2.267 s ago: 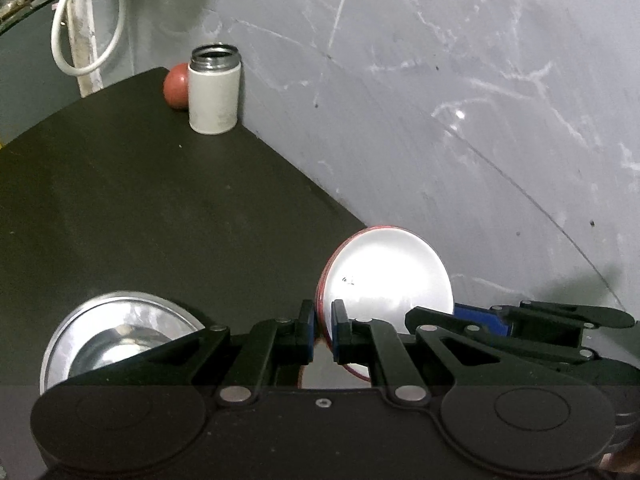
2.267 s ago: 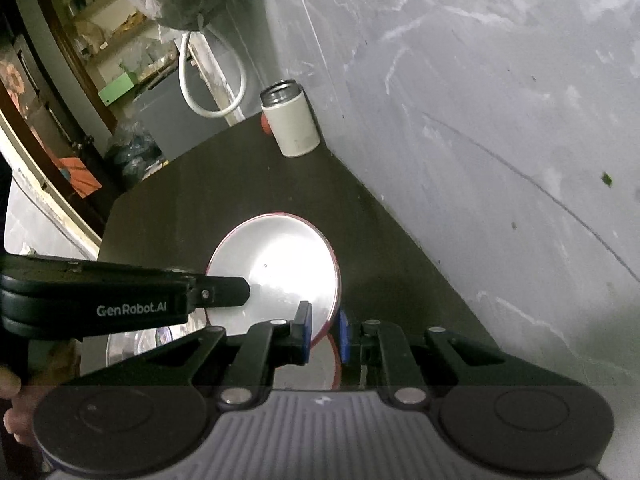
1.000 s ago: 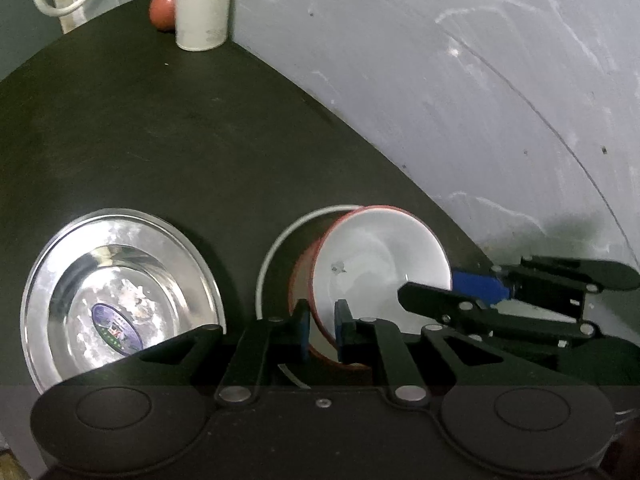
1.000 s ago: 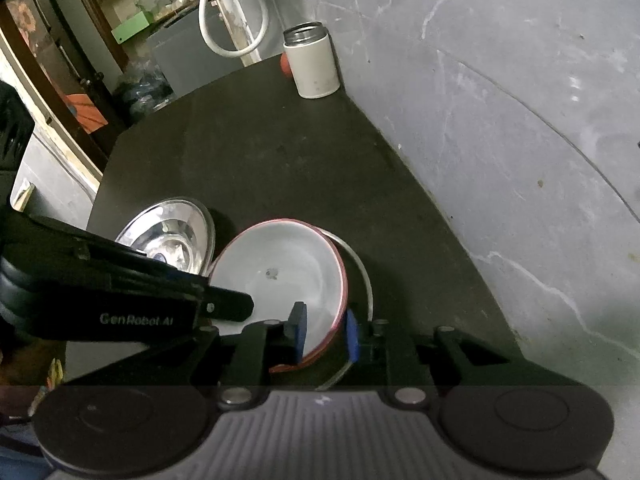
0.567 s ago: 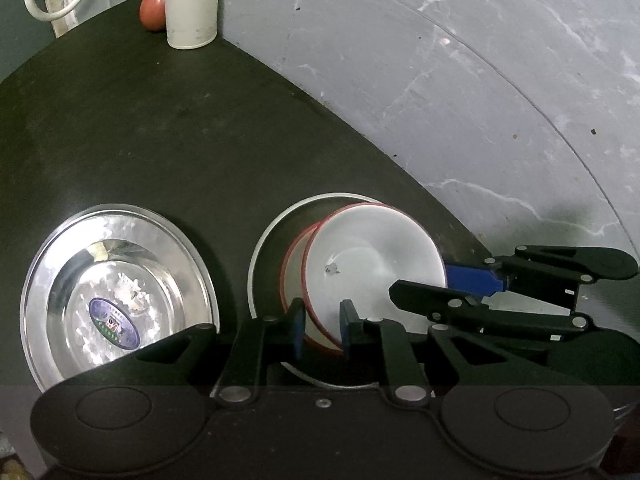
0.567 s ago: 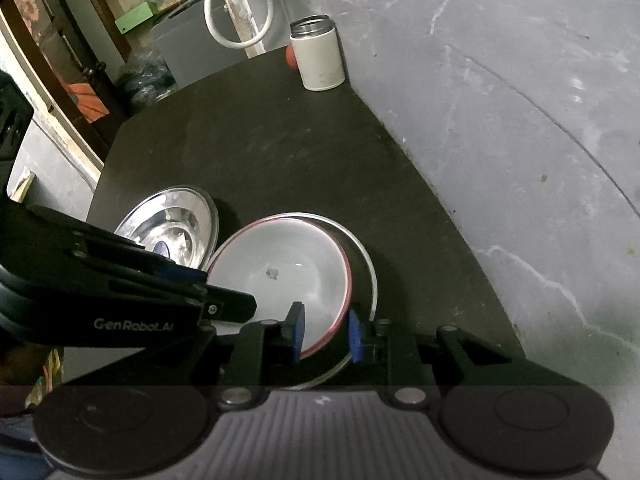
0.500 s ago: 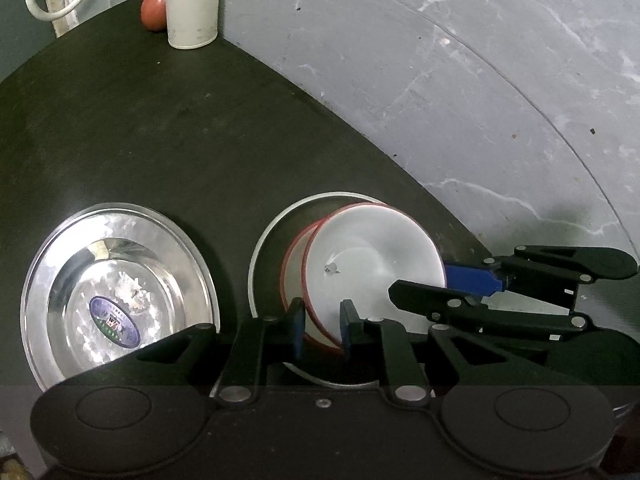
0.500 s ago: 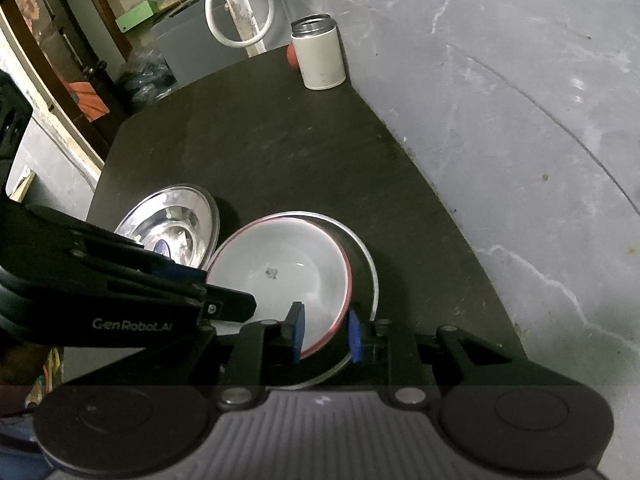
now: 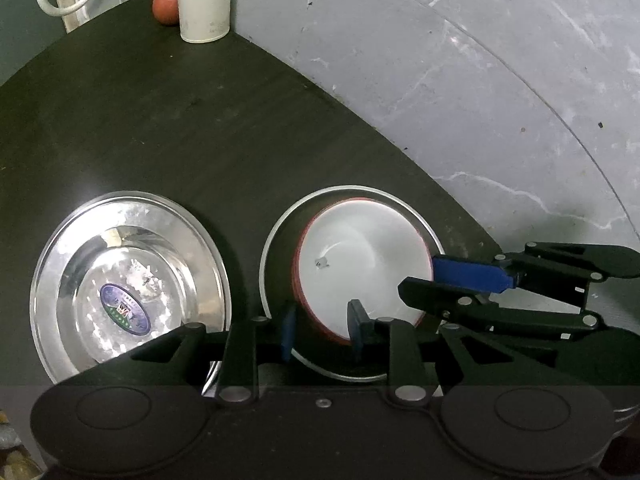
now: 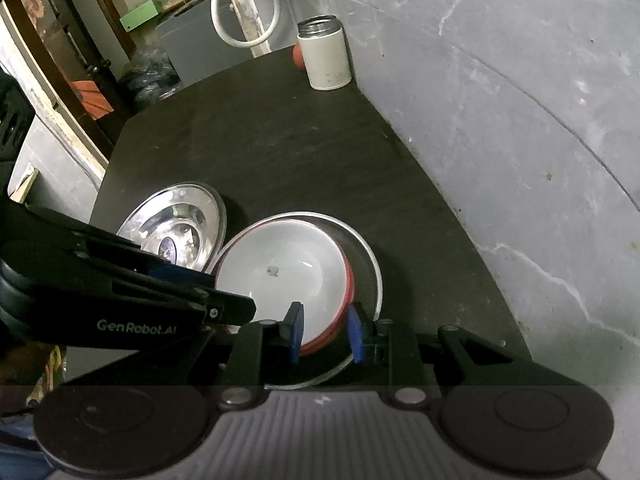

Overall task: Organize plates and bowls
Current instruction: 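Lower the second white bowl into the first white bowl, then open both tools and release the white bowl rim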

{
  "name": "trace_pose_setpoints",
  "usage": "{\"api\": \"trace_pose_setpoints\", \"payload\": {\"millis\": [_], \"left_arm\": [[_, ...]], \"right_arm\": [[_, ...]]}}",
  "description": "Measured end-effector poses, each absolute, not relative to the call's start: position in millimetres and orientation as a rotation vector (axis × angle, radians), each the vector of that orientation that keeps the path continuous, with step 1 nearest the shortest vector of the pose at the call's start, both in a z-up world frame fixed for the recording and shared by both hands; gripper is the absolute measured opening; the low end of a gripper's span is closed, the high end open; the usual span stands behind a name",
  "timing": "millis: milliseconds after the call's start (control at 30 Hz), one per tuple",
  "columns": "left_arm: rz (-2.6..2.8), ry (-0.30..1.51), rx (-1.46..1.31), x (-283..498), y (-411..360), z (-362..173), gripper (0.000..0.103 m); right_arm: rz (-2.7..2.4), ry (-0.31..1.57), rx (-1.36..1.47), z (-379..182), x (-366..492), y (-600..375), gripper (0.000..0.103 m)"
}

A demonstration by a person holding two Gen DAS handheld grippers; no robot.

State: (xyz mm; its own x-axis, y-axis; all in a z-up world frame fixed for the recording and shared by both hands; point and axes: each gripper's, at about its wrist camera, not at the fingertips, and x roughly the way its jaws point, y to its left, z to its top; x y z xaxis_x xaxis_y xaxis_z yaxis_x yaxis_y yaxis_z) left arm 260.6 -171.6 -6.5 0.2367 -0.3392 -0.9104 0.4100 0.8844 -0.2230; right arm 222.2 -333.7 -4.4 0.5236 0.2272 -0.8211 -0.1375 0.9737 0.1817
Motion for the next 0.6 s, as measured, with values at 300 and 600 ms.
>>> {"api": "trace_pose_setpoints", "payload": {"millis": [300,600], "left_arm": [[-0.496,1.189,0.074,255.4,-167.8,1.3,0.042],[-0.413,1.104,0.066,255.4,-151.9,19.5,0.088]], "right_arm": [[0.201,0.974,0.099,1.4,218.4,-334.3,0.028],[0.159,0.916,0.128,12.8,212.6,-348.1,0.061]]}}
